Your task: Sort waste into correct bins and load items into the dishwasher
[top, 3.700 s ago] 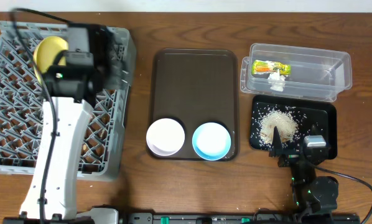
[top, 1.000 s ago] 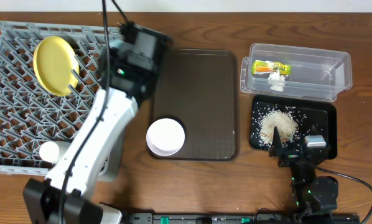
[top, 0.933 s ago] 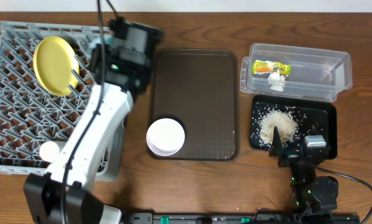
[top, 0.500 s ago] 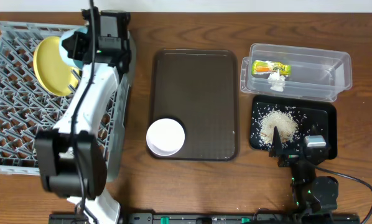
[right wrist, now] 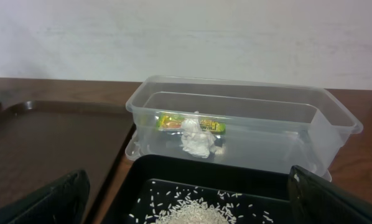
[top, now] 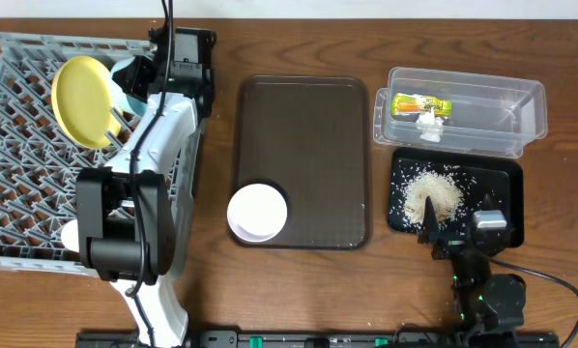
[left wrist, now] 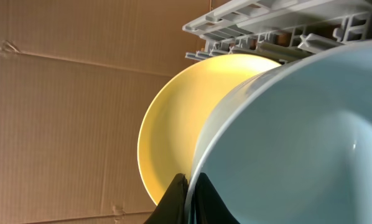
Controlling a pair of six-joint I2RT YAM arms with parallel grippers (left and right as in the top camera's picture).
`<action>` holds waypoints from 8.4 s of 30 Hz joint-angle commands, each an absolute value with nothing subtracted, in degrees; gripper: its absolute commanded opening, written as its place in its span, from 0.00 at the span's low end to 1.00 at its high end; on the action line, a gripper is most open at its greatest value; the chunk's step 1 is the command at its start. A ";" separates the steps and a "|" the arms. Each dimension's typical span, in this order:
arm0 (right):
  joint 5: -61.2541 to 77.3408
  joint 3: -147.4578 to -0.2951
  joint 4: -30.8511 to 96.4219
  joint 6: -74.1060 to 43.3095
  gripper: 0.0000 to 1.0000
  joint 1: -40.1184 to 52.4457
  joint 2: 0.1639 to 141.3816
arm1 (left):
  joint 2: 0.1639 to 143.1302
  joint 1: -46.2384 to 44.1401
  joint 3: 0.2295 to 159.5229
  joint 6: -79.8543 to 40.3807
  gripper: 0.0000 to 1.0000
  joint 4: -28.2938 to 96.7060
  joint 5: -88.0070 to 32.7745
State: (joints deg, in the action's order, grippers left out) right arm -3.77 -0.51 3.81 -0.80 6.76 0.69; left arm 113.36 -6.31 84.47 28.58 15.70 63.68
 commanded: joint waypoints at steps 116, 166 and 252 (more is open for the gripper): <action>-3.57 -0.32 3.88 -0.34 0.99 6.28 0.38 | 94.19 -11.11 62.57 -7.53 0.06 45.54 69.65; -3.57 -0.32 3.90 -0.34 0.99 6.28 0.38 | 48.21 -20.93 72.03 -9.69 0.92 57.69 4.25; -3.57 -0.32 3.90 -0.36 0.99 6.28 0.38 | 0.67 -12.56 0.23 1.48 0.95 3.88 2.98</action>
